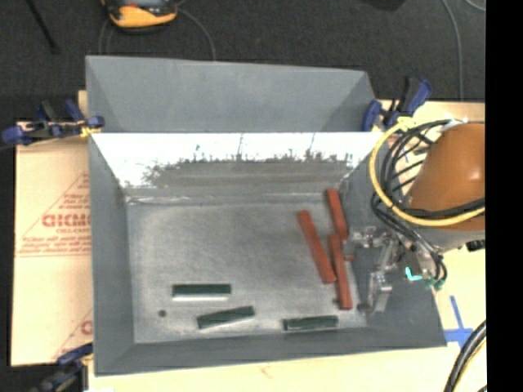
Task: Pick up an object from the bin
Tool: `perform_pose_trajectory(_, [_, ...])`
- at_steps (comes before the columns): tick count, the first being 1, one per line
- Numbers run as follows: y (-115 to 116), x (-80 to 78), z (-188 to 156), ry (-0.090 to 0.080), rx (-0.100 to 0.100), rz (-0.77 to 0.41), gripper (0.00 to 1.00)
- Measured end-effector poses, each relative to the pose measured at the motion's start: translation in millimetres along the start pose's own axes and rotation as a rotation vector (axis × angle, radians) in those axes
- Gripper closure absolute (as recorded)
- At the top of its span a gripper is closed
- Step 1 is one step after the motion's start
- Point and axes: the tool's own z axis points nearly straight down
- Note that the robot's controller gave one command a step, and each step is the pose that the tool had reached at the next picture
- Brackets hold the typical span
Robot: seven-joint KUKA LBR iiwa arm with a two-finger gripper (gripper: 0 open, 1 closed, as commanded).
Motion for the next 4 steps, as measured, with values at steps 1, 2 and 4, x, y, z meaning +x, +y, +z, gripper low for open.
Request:
perform_pose_trajectory(1, [3, -11.2, -19, 0.000, 0.000, -0.133, 0.00])
perform_pose_trajectory(2, [-2, -18.6, 9, -0.017, 0.005, -0.256, 0.00])
perform_pose_trajectory(4, [-28, -22.8, 98, -0.008, 0.004, -0.732, 0.00])
